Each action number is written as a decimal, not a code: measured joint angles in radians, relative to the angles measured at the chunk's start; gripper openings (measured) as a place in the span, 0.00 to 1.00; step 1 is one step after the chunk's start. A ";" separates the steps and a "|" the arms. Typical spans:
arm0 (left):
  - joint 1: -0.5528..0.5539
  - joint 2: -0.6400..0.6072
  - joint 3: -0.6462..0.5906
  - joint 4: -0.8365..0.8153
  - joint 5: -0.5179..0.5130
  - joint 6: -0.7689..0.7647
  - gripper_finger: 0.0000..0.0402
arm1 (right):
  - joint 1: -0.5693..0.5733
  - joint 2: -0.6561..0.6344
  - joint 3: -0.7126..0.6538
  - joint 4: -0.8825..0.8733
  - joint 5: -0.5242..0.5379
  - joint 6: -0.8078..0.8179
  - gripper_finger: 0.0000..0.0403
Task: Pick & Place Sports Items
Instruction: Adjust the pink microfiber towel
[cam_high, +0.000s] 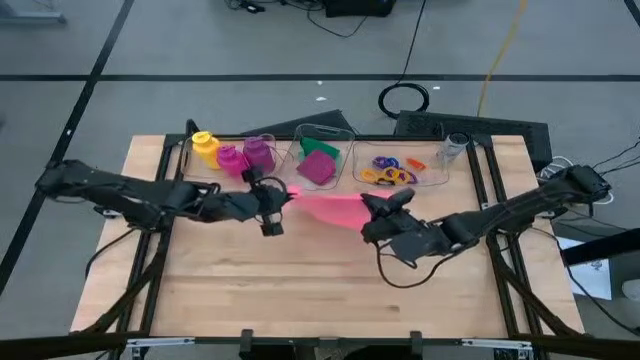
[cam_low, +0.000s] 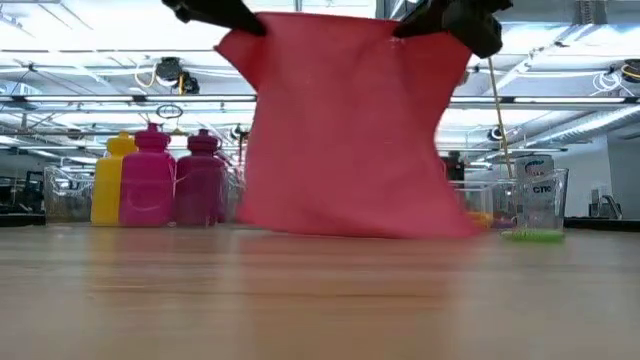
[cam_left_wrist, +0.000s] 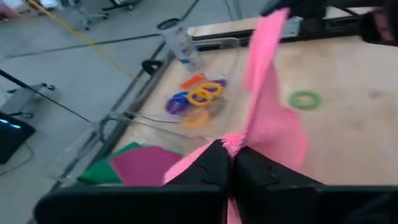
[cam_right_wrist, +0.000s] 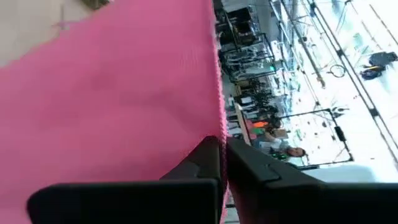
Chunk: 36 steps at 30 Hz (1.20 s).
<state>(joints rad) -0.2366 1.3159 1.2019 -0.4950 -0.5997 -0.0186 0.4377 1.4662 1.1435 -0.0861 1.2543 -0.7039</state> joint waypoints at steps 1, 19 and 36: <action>-0.015 0.000 0.001 -0.010 0.000 -0.015 0.00 | 0.009 0.000 0.000 -0.001 0.000 0.012 0.00; -0.242 0.217 0.003 -0.111 -0.005 -0.373 0.00 | 0.187 0.067 -0.096 -0.021 -0.197 0.437 0.00; -0.326 0.237 0.002 -0.068 0.211 -0.486 0.00 | 0.246 0.085 -0.097 -0.159 -0.546 0.863 0.00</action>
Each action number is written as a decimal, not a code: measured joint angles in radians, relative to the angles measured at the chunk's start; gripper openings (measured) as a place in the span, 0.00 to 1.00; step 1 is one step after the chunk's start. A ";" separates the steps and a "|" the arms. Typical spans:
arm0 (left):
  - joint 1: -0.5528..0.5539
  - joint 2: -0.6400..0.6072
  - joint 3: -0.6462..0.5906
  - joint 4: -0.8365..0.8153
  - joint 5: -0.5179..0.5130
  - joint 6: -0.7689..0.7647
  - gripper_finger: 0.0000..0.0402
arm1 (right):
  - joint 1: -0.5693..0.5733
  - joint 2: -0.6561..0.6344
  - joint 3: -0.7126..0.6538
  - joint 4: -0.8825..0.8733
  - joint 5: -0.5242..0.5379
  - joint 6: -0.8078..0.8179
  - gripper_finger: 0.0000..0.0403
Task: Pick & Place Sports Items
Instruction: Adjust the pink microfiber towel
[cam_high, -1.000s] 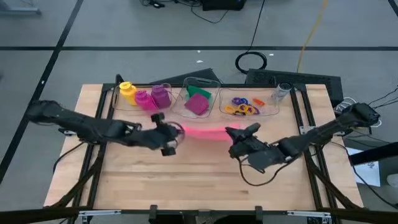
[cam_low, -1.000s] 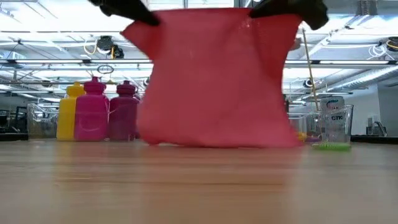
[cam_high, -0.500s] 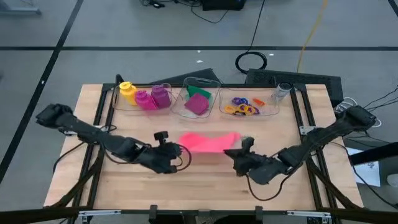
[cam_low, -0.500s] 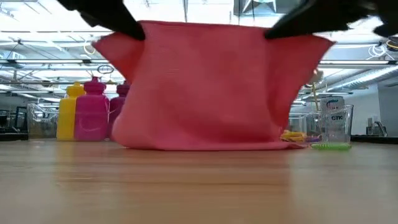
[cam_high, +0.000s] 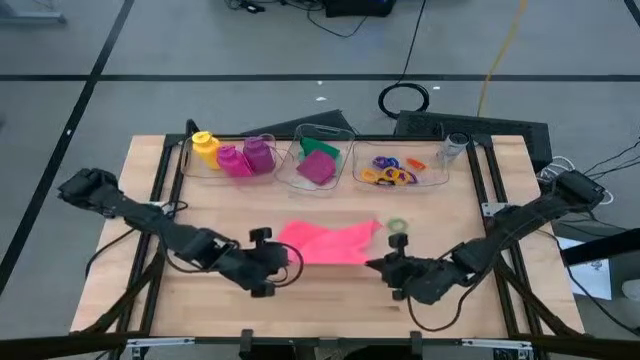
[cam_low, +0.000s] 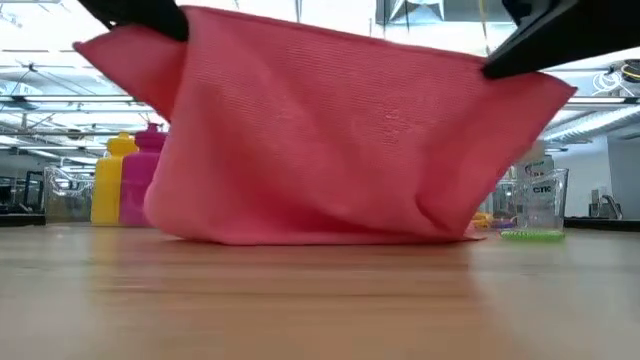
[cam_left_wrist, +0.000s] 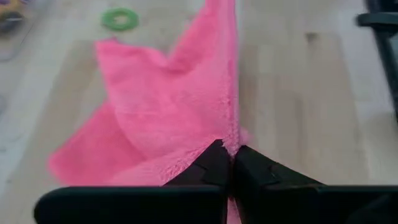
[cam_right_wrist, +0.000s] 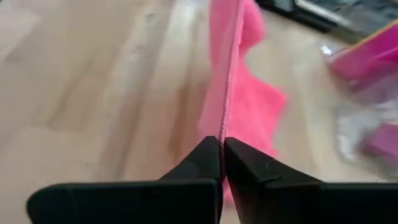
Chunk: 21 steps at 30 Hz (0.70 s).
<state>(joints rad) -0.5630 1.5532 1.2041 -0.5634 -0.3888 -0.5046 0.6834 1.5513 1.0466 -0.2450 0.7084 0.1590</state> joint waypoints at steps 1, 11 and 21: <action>-0.002 0.000 0.000 0.005 0.004 0.006 0.01 | 0.000 0.000 0.000 0.000 -0.017 0.005 0.00; 0.009 0.000 0.000 0.020 0.123 0.039 0.15 | -0.037 0.000 0.000 0.082 -0.290 0.001 0.01; -0.003 0.000 0.000 0.079 0.231 0.111 0.50 | -0.065 0.000 0.000 0.226 -0.525 -0.092 0.28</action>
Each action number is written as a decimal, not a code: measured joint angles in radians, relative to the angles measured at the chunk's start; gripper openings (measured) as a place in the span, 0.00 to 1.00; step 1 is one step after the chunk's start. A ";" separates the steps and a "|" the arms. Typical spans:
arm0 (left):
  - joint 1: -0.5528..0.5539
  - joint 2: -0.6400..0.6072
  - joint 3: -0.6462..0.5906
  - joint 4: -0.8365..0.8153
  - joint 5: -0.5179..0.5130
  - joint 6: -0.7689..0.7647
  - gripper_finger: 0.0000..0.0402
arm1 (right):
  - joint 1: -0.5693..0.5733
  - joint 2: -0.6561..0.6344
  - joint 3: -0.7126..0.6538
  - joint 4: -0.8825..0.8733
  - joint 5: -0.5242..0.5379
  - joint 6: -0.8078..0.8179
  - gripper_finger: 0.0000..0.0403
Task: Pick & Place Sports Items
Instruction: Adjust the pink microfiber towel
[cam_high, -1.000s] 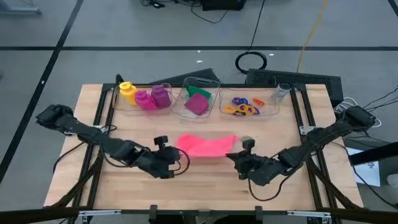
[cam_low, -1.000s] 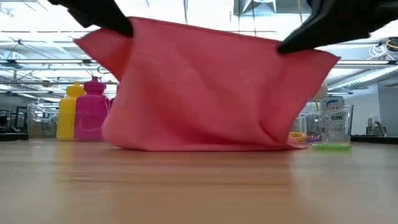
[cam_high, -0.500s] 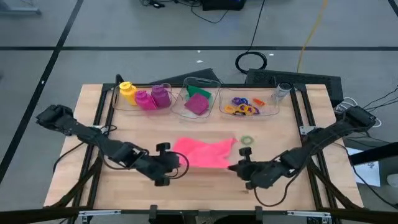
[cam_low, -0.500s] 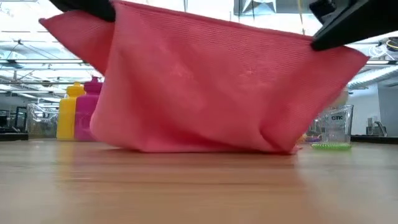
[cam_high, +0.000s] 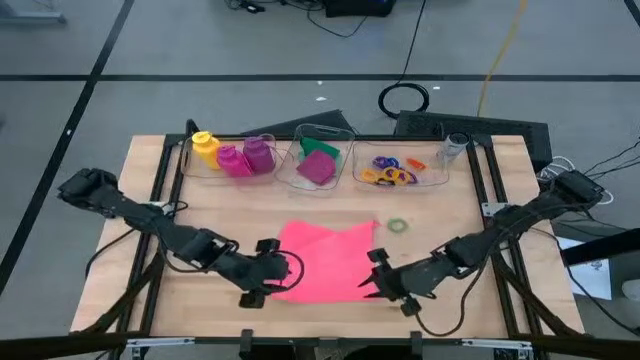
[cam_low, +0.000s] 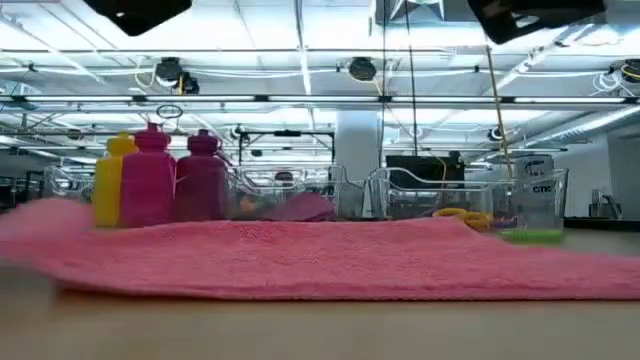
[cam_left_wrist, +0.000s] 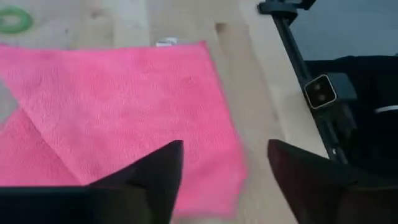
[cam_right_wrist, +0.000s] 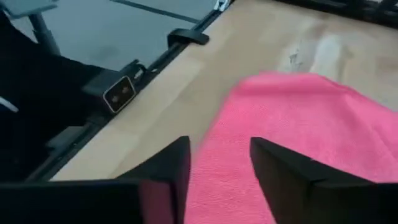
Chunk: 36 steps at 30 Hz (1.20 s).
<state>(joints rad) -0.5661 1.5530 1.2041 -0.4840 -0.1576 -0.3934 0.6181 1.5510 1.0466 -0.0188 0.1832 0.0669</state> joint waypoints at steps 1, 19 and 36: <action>0.001 0.000 0.000 0.009 -0.004 0.014 0.53 | -0.004 0.000 0.000 0.001 0.006 -0.013 0.31; 0.236 0.198 -0.159 0.276 0.074 0.210 0.67 | -0.226 0.000 -0.270 0.272 0.073 -0.124 0.55; 0.462 0.237 -0.159 0.139 0.000 0.282 0.64 | -0.211 0.124 -0.340 0.499 -0.003 -0.067 0.45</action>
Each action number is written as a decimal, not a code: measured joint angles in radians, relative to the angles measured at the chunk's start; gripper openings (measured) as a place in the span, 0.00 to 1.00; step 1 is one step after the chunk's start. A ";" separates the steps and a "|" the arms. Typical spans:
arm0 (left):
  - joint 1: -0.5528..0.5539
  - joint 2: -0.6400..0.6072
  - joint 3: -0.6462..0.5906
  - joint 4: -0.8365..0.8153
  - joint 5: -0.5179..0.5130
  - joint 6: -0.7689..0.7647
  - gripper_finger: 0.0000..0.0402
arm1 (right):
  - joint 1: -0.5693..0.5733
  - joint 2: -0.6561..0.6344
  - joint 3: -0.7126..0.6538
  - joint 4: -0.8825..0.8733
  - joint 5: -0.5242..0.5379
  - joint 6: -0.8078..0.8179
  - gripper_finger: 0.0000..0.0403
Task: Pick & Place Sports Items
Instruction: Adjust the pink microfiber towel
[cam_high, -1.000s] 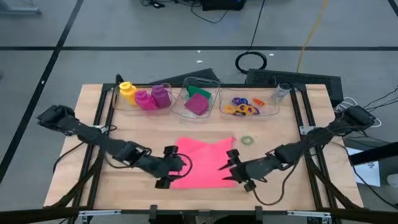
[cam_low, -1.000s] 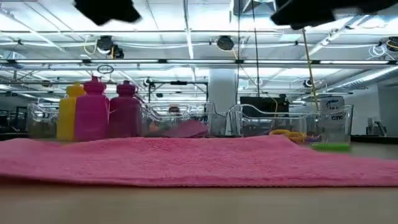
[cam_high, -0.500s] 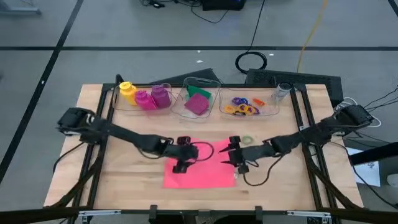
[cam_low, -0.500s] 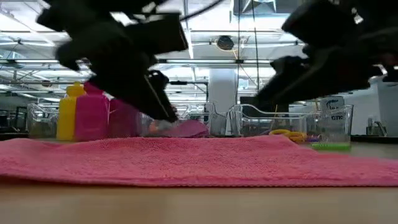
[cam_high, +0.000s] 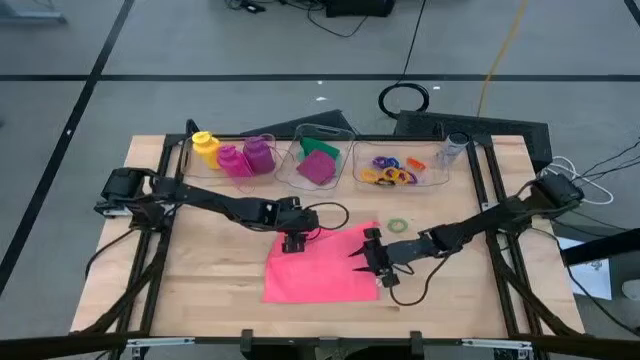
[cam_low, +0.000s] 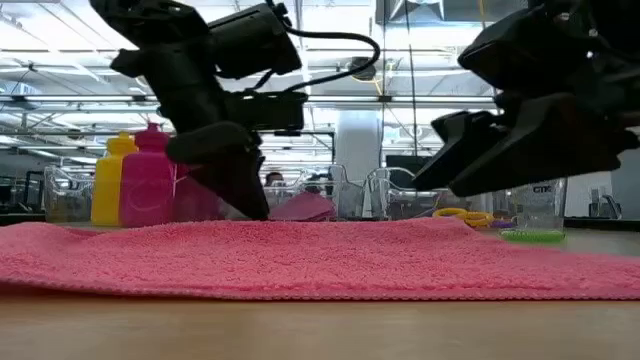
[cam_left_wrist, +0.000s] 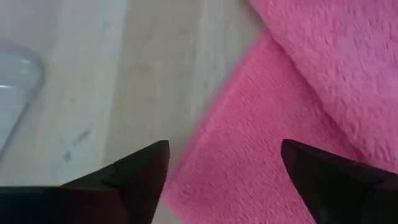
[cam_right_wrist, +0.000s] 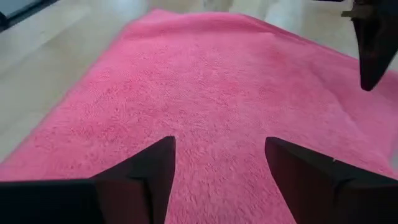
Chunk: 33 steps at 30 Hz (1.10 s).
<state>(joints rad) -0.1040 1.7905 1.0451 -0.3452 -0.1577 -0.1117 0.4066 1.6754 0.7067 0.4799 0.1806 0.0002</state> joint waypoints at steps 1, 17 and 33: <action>-0.003 0.000 0.000 -0.008 0.000 0.002 0.62 | -0.002 0.017 0.000 0.024 -0.003 -0.006 0.44; 0.010 -0.001 -0.114 0.090 0.005 -0.047 0.33 | -0.026 0.087 0.000 0.052 -0.004 0.031 0.35; 0.041 0.000 -0.116 0.008 -0.145 -0.153 0.24 | 0.049 0.086 0.000 -0.058 -0.082 0.191 0.23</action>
<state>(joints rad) -0.0631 1.7905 0.9291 -0.3372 -0.3023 -0.2643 0.4558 1.7616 0.7071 0.4222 0.0990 0.1908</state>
